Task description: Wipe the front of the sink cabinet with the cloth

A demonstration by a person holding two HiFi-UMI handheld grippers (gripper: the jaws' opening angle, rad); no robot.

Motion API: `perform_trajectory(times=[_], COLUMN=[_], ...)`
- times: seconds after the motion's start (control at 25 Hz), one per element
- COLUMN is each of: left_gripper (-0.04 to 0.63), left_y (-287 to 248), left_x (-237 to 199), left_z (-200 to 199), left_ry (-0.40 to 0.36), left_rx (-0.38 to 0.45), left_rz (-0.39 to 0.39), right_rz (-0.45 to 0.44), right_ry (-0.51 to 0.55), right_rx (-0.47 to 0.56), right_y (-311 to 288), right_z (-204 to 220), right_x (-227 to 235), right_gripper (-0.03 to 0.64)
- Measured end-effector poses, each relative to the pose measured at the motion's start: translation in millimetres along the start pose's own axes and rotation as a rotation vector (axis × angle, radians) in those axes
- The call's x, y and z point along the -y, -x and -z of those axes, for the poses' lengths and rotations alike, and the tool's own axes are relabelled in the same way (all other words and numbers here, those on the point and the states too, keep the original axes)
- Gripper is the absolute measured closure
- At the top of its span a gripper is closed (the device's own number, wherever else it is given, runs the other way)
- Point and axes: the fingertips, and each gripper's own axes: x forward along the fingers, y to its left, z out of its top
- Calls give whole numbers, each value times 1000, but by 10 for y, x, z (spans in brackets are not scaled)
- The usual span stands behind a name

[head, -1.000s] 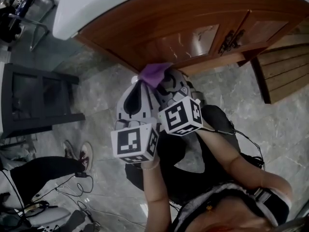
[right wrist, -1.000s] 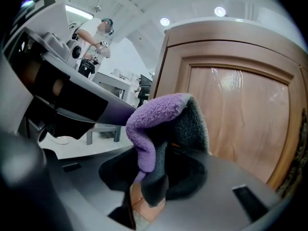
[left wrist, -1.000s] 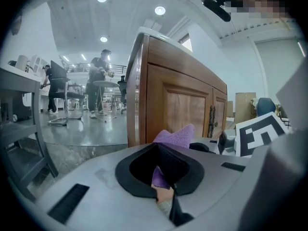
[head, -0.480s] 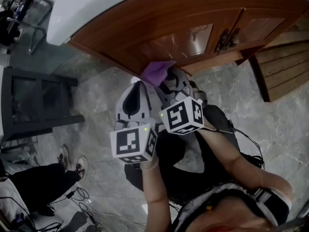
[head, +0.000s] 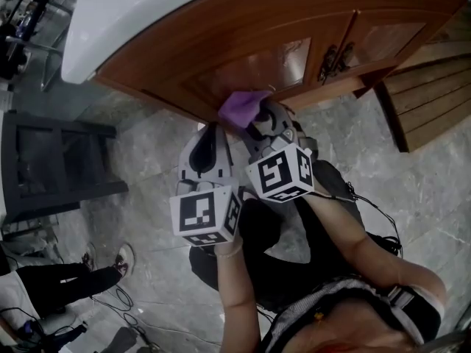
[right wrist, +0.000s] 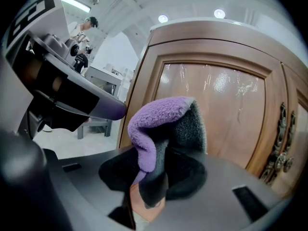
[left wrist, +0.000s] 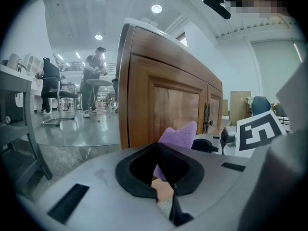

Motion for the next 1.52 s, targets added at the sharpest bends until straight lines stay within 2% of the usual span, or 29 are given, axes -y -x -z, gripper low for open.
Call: perform_trajectory(times=[0.92,1.32,1.52], left_gripper=[595,595,595], left_y=[-398,-518,-564], left_x=[533,733,805], left_z=[-76,-108,-105], left_ry=[-25,-36,-38], left_rx=[8,11,9], left_rz=[129,179,191], right_rz=[131,203,212], right_ry=[-81,-100,-85], right_rx=[-51,-87,-94], right_y=[345,514,550], right_z=[390,561,627], right_x=[708,1036,1089], right_gripper=[434,434,434])
